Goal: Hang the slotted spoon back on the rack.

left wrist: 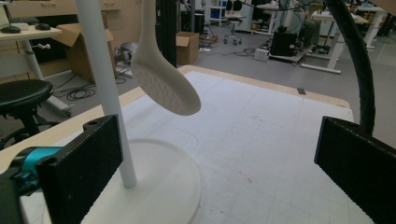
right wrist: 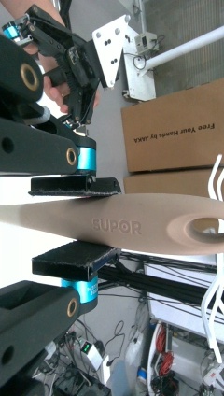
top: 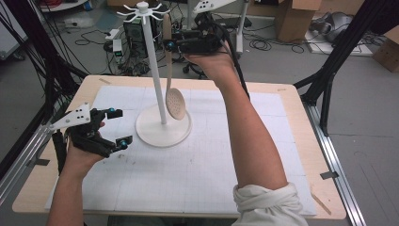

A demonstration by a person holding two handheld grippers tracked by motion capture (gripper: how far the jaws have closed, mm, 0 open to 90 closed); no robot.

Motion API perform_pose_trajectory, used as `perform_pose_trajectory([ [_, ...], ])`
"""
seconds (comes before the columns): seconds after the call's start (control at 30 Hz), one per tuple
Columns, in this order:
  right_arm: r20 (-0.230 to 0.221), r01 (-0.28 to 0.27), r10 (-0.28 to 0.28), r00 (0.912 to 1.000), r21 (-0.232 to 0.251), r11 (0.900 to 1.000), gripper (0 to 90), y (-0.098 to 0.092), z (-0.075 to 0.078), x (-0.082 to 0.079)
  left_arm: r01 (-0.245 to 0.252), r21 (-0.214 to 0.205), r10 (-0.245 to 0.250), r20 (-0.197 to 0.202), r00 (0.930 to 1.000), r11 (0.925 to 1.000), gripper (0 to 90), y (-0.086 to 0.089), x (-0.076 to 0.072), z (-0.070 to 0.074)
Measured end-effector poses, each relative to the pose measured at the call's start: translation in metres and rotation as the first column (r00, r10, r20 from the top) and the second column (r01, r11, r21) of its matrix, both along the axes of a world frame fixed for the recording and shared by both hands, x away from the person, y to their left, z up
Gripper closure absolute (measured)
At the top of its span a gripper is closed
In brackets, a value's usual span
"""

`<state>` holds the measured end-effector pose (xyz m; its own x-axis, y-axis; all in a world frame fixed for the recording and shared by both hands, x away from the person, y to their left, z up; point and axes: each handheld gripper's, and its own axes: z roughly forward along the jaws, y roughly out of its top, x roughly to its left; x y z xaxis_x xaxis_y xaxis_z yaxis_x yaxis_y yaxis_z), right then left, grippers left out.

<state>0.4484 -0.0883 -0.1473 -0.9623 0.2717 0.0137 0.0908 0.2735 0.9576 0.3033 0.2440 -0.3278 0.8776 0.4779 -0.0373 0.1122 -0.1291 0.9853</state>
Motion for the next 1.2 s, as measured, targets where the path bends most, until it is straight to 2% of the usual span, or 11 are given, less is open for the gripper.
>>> perform_pose_trajectory([
  [0.23,-0.001,-0.008,0.008,1.0,0.001,1.0,68.5,0.0,-0.002,-0.002,-0.003,-0.004,0.003,-0.002,1.0,1.0,1.6,0.0,0.0,-0.001],
  [0.4,0.0,0.003,-0.003,1.0,-0.037,0.9993,68.5,0.004,-0.001,-0.002,-0.002,0.0,0.002,-0.004,1.0,1.0,1.6,-0.001,0.0,-0.002],
  [0.77,-0.005,0.019,-0.019,0.9998,-0.04,0.999,68.5,0.008,0.002,0.005,0.001,-0.003,-0.001,-0.003,1.0,1.0,1.7,0.0,0.0,-0.001],
  [0.97,-0.015,0.038,-0.039,0.9991,-0.045,0.9982,68.5,0.007,-0.001,0.011,-0.003,-0.005,0.003,-0.003,1.0,1.0,1.6,0.001,0.001,-0.001],
  [1.2,-0.018,0.037,-0.038,0.9991,-0.037,0.9986,68.4,0.006,-0.002,0.014,-0.003,-0.005,0.003,-0.007,1.0,1.0,1.6,0.001,0.001,-0.002],
])
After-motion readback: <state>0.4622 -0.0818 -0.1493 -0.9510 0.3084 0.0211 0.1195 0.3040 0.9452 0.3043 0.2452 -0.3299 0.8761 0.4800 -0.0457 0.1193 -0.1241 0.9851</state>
